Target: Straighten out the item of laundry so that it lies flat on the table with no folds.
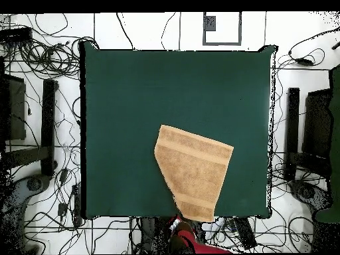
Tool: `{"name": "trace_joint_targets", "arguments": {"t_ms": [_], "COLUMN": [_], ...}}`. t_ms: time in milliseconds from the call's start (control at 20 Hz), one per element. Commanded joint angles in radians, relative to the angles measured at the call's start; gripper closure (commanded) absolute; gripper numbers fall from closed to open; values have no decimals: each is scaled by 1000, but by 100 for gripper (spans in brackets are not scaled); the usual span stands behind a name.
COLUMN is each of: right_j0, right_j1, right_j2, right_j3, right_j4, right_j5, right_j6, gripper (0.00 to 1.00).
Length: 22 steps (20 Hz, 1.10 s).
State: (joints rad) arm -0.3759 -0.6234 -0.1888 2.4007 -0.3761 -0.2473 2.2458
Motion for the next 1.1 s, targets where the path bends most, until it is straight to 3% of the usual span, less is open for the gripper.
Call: {"name": "trace_joint_targets", "arguments": {"t_ms": [50, 450, 1100], "right_j0": [56, 88, 101], "right_j1": [-44, -42, 57], "right_j2": [134, 164, 189], "right_j3": [-176, -249, -378], "right_j4": [91, 94, 106], "right_j5": [103, 167, 154], "right_j6": [90, 52, 75], "gripper": [0, 0, 0]}}
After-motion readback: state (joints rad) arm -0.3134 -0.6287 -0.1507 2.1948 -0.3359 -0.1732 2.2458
